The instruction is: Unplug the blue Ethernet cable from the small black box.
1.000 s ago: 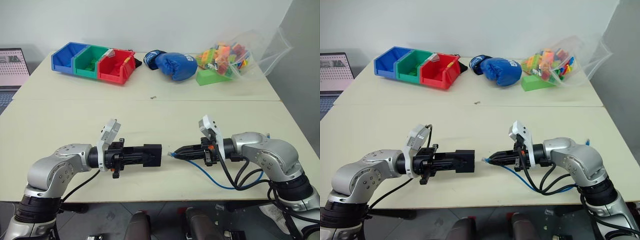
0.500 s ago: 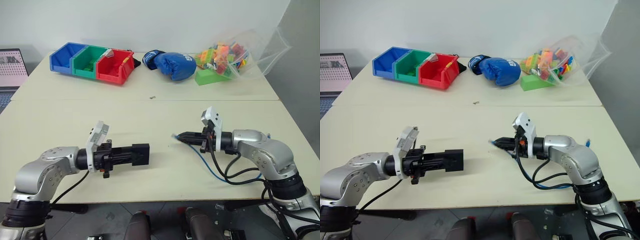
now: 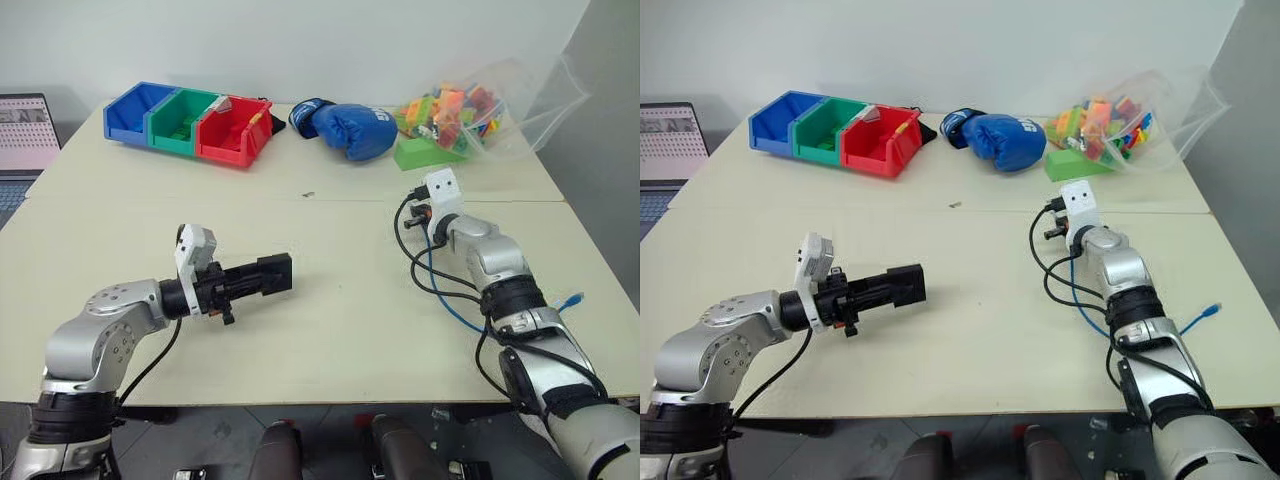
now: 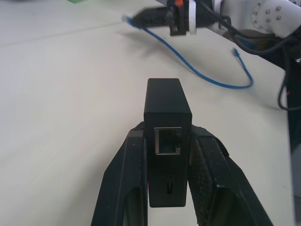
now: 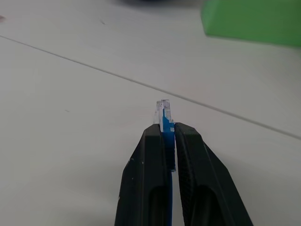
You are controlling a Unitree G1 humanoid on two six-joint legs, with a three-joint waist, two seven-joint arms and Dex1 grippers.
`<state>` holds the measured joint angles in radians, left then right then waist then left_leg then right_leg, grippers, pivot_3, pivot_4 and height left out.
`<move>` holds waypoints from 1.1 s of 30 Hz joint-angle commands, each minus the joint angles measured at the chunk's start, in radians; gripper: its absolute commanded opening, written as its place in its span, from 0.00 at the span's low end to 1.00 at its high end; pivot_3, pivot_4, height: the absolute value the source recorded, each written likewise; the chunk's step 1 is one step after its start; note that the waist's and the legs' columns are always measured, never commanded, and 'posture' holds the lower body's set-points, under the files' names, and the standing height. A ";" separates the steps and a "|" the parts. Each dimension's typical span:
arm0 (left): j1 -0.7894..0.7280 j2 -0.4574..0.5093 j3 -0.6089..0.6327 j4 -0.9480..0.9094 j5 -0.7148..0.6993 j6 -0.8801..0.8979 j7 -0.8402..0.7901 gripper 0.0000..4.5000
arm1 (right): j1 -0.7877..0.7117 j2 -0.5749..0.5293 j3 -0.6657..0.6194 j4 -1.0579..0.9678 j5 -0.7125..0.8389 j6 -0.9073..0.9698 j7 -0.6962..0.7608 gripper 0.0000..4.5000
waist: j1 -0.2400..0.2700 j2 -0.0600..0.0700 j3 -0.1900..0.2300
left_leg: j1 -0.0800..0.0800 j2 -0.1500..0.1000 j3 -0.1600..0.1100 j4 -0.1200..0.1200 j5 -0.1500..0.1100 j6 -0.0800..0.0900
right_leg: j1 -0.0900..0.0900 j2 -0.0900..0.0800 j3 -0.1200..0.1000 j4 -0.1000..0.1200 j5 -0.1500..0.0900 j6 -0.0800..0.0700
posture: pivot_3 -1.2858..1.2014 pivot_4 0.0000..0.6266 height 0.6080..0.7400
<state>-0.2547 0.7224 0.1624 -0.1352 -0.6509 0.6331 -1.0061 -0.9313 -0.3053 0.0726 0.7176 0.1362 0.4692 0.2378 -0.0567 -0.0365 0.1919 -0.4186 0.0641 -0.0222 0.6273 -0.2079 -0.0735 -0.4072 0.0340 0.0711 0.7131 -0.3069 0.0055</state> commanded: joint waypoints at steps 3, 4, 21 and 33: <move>-0.056 -0.066 0.013 0.041 0.093 -0.113 0.126 0.17 | -0.002 -0.026 -0.047 -0.056 0.000 -0.045 0.062 0.32 | 0.001 0.000 0.000 | 0.000 0.000 0.000 0.000 0.000 0.000 | 0.000 0.000 0.000 0.000 0.000 0.000 | 0.52 0.24 1.00; -0.066 -0.081 0.016 0.059 0.115 -0.136 0.155 0.17 | 0.019 -0.033 -0.044 -0.115 0.005 -0.031 0.087 0.33 | 0.001 0.000 0.000 | 0.000 0.000 0.000 0.000 0.000 0.000 | 0.000 0.000 0.000 0.000 0.000 0.000 | 0.52 0.24 1.00; -0.310 -0.274 0.060 0.737 0.466 -0.758 0.636 0.17 | 0.185 -0.129 0.114 -1.056 0.323 0.382 0.495 0.85 | 0.015 0.001 0.001 | -0.001 -0.001 -0.001 0.002 0.000 0.000 | 0.001 -0.001 -0.004 0.000 0.001 0.001 | 0.52 0.24 1.00; -0.293 -0.293 0.068 0.830 0.429 -0.776 0.567 0.70 | 0.188 -0.134 0.137 -1.072 0.318 0.402 0.482 0.85 | 0.023 0.000 0.000 | -0.001 -0.001 -0.002 0.002 0.000 0.000 | 0.001 -0.001 -0.005 0.000 0.001 0.002 | 0.52 0.24 1.00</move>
<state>-0.5550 0.4282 0.2132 0.7346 -0.2028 -0.1397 -0.4275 -0.7341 -0.4299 0.2191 -0.3119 0.4514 0.8727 0.7192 -0.0340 -0.0360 0.1921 -0.4196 0.0635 -0.0239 0.6288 -0.2078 -0.0736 -0.4064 0.0333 0.0661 0.7133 -0.3060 0.0071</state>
